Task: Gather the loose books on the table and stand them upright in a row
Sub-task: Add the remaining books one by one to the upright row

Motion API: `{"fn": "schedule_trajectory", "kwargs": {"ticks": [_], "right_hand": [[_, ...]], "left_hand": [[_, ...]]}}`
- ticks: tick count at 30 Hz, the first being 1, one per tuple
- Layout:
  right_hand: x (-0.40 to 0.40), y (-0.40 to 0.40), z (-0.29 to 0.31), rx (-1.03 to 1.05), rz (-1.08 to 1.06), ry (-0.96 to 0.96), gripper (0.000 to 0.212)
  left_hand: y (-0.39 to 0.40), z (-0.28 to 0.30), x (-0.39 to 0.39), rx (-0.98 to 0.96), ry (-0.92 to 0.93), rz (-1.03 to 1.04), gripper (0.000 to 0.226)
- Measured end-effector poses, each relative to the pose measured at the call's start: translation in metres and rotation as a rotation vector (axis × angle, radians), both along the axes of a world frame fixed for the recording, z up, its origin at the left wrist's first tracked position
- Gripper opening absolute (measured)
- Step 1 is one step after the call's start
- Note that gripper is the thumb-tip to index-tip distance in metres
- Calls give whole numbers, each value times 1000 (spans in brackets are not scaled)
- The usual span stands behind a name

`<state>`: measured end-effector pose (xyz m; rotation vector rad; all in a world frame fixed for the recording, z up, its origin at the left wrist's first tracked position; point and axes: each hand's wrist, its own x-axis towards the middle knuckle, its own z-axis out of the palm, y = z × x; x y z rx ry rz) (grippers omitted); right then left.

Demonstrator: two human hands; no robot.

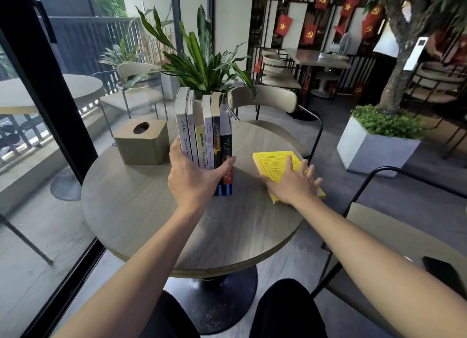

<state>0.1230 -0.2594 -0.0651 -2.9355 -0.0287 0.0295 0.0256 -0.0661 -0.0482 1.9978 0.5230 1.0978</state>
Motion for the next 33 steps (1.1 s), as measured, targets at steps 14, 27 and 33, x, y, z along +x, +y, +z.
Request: {"fn": "schedule_trajectory", "kwargs": {"ticks": [14,27,33], "right_hand": [[25,-21,39,218,-100,-31,94],[-32,58,40,970,336,-402,28],[-42,78,20,976,479,-195,41]], "left_hand": [[2,2,-3,-26,26,-38,108],[16,-1,-7,4,41,-164,105],[35,0,-9,85,122,-307,104]]}}
